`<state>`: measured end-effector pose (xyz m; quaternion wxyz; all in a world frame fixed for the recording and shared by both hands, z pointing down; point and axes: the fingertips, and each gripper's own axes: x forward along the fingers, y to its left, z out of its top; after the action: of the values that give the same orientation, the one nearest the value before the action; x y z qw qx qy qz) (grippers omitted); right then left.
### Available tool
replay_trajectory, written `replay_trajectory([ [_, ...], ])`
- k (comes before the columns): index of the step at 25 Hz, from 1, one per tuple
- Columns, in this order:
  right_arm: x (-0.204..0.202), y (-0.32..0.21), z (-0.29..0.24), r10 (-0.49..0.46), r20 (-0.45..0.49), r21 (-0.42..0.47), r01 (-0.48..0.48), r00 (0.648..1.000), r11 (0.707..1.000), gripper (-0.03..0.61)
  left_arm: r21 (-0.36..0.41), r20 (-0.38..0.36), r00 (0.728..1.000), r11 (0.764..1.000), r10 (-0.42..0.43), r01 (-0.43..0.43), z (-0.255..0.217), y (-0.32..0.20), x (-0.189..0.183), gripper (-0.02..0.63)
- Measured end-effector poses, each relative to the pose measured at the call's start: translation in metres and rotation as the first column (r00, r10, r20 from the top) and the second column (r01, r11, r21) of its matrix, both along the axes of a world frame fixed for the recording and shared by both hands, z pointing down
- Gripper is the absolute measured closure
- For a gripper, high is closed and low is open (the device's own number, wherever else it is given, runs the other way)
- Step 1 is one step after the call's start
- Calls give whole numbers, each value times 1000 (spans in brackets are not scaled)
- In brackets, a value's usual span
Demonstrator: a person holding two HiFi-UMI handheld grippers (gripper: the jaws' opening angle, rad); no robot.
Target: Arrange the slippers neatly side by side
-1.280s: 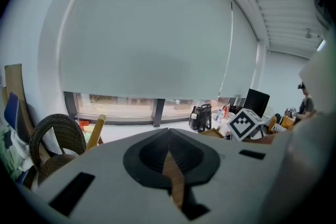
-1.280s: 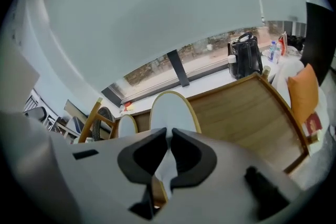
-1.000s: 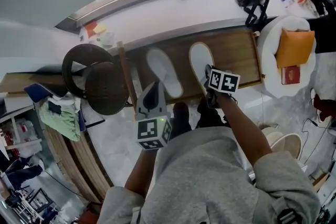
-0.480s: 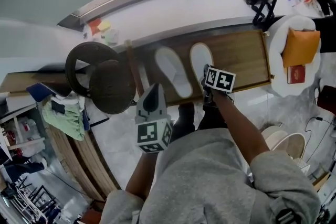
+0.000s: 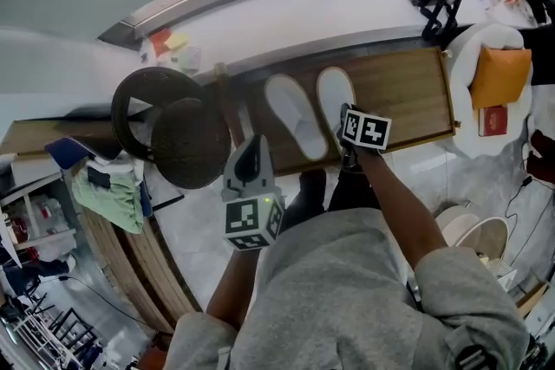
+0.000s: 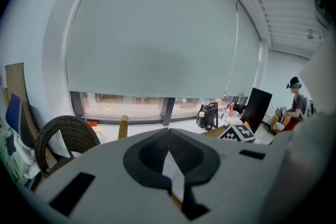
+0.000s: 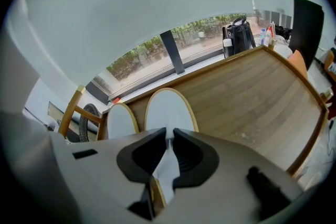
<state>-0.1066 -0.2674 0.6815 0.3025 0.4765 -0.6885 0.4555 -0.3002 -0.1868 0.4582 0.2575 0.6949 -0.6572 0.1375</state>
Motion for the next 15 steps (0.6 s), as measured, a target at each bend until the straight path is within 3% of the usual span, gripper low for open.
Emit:
replay_trajectory([
  [2,-3,2,-1,-55,-10,21,56,998,998,532,4,-1,1000,1000,-1,1,0,0,-1,598],
  [7,-13,9,-6,-193,-58,90,197,980,976,425,18,-8,1000,1000,15,-15,-1,-4,-3,598],
  [15,-11,1,-22,-291,-238,198,339,927,920,394,28,-26,999,999,24,-24,2,-14,-5,598],
])
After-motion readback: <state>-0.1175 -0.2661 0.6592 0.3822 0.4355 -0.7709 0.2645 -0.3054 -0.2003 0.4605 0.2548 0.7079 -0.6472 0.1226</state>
